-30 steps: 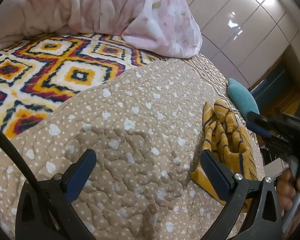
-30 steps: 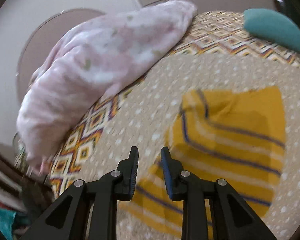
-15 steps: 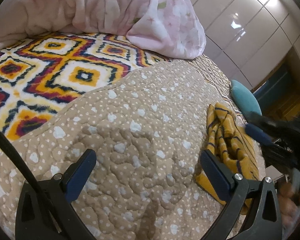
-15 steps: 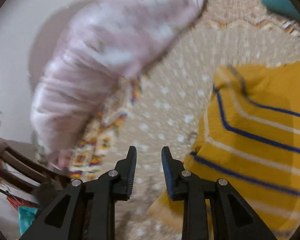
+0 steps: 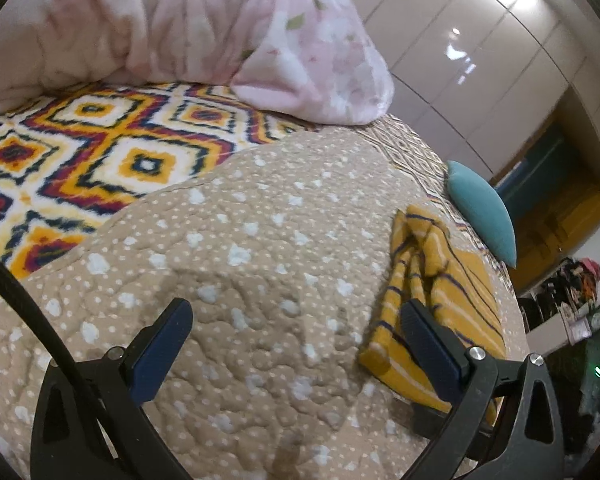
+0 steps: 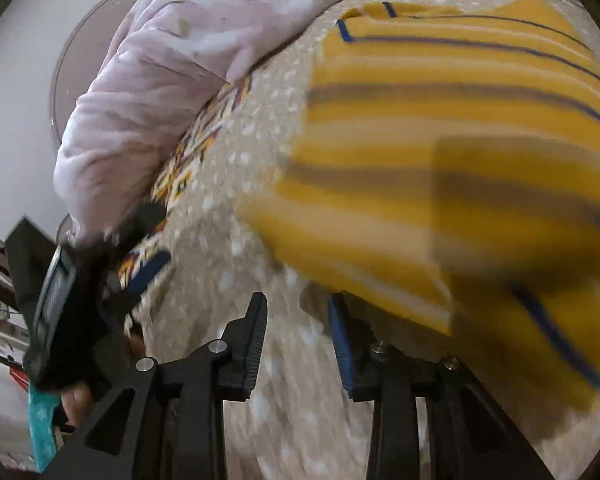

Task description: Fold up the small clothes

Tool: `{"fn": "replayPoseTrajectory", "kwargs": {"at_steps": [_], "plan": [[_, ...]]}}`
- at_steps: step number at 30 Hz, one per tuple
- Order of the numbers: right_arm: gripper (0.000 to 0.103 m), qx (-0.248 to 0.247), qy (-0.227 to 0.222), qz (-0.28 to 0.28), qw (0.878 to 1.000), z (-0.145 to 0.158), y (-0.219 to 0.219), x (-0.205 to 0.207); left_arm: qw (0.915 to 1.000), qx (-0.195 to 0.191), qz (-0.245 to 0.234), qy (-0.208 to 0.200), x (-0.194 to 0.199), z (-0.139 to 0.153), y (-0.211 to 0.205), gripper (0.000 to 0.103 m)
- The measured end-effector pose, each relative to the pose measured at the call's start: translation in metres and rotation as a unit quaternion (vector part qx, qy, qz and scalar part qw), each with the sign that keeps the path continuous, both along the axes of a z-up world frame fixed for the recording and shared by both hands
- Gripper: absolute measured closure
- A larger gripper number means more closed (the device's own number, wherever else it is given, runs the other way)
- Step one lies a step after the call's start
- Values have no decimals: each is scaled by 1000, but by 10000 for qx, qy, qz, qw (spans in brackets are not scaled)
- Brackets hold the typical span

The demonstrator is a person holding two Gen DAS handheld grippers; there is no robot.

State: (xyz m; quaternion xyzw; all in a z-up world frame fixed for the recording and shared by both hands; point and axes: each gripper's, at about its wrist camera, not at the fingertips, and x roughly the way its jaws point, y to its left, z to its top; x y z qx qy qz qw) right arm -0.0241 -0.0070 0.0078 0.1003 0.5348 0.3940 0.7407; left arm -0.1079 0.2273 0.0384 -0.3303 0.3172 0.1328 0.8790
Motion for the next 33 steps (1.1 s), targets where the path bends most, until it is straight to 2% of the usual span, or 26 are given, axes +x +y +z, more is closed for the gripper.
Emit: {"fn": "replayPoseTrajectory", "kwargs": {"at_steps": [2,4,6,7,11,13,16,17,19,20,21,22,23,24,25,29,31,33], "plan": [[64,226,-208,-282,9991,13,-40,-7,9999,82,-141,12,4,0,-8,0],[51,431,-430,-696,9957,24,-72,-7,9992,129,-379,55,11,-1,-17,0],[27,531,-682,-1291,9879,34,-112,-3,9972,26,-745,21,21,-2,-26,0],[25,568,-681,-1586,9834,32,-132,3,9960,-78,-895,-20,26,-2,-28,0],[25,896,-221,-1951,9764,5,-156,31,9888,-531,-1394,-67,56,-2,-36,0],[25,1159,4,-1869,9755,-10,-151,45,9855,-449,-1635,48,74,-4,-40,0],[25,1411,310,-1615,9762,-32,-120,62,9752,-160,-2137,555,105,-17,-48,0],[26,1381,246,-1576,9775,-35,-104,67,9720,-190,-2245,664,112,-22,-51,0],[30,1306,113,-1591,9785,-35,-99,72,9710,-148,-2271,731,118,-26,-53,2],[41,1325,174,-1590,9782,-35,-93,77,9713,-92,-2252,754,117,-26,-55,15],[51,1444,310,-1581,9763,-37,-94,80,9703,-24,-2283,795,116,-24,-60,43],[55,1584,406,-1569,9740,-37,-98,82,9668,-209,-2437,744,114,-22,-63,63],[61,1675,399,-1524,9732,-31,-103,81,9594,-733,-2639,670,113,-22,-67,83],[62,1670,309,-1518,9737,-23,-108,78,9592,-913,-2595,660,109,-19,-73,83],[62,1661,224,-1510,9742,-16,-115,75,9594,-842,-2614,640,108,-14,-81,83],[62,1625,-175,-1609,9734,11,-154,53,9514,-646,-2977,454,93,7,-127,83],[56,1128,-373,-1695,9784,10,-171,43,9508,-512,-3022,457,87,10,-141,83],[47,631,-409,-1720,9822,4,-177,37,9543,-232,-2908,656,86,3,-146,83]]}}
